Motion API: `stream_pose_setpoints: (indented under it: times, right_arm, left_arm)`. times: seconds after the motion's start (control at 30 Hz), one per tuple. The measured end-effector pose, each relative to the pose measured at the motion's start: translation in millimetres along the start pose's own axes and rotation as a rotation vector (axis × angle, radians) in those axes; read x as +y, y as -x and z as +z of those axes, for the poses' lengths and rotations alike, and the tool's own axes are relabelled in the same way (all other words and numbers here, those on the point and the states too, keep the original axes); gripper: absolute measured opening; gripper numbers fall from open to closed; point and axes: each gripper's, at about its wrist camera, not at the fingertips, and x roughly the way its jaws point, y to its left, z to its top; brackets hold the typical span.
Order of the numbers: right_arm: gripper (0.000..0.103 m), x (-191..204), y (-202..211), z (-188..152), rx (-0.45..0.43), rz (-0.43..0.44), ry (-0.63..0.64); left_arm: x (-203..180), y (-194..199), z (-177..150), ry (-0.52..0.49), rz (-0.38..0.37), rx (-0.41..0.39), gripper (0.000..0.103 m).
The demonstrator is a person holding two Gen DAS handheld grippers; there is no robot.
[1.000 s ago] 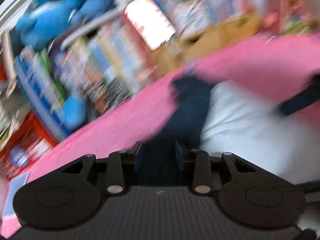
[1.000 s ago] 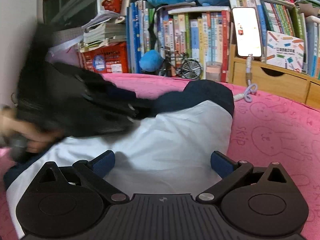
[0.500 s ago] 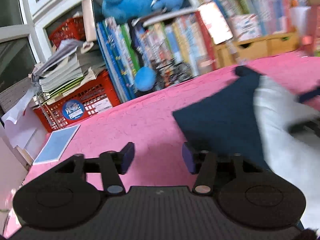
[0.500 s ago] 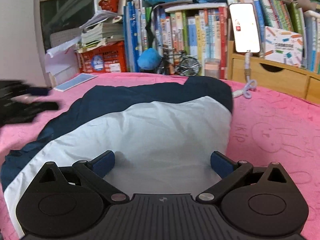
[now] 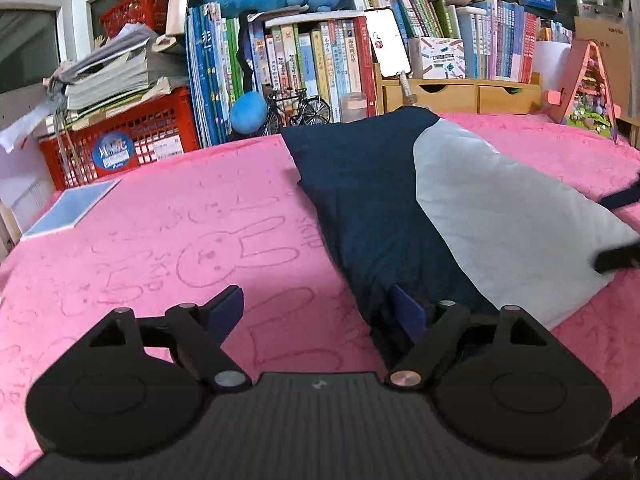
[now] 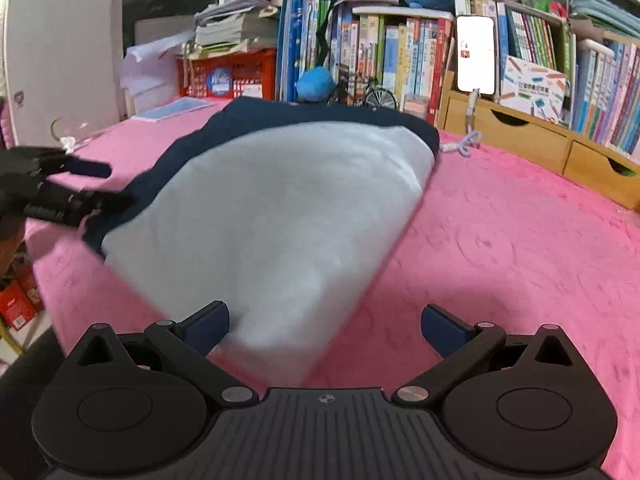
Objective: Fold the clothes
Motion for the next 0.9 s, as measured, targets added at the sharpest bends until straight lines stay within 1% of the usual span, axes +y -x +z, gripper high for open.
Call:
stream_pose_setpoints:
  times: [0.13,0.27,0.33,0.43,0.57,0.7,0.8,0.9]
  right_arm:
    - [0.103,-14,10,-8,0.027,0.028,-0.066]
    - [0.103,-11,11,-13,0.051,-0.01,-0.037]
    - [0.103,-5,15,-13,0.051,-0.047,0.002]
    - [0.103,3,21,-6,0.038,-0.053,0.044]
    - [0.103,13,32,8,-0.005,-0.018,0.084]
    - [0.103,23,31,29,-0.048,0.049,0.075]
    - [0.103,35,15,52,-0.051,0.073,0.044]
    - [0.099,46,-10,80,-0.032,0.082,0.046]
  left_arm:
    - [-1,1,-4,-0.01,0.003,-0.003,0.084]
    - [1,1,-6,0.004,-0.007,-0.002,0.084]
    - [3,1,-7,0.018,-0.015,-0.001,0.085]
    - [6,0,-9,0.035,-0.027,-0.001,0.087]
    - [10,-1,-12,0.068,-0.045,-0.008,0.088]
    - [15,-2,-16,0.109,-0.072,-0.015,0.089]
    - [18,-3,-19,0.127,-0.087,-0.02,0.089]
    - [18,-2,-21,0.126,-0.094,-0.03,0.09]
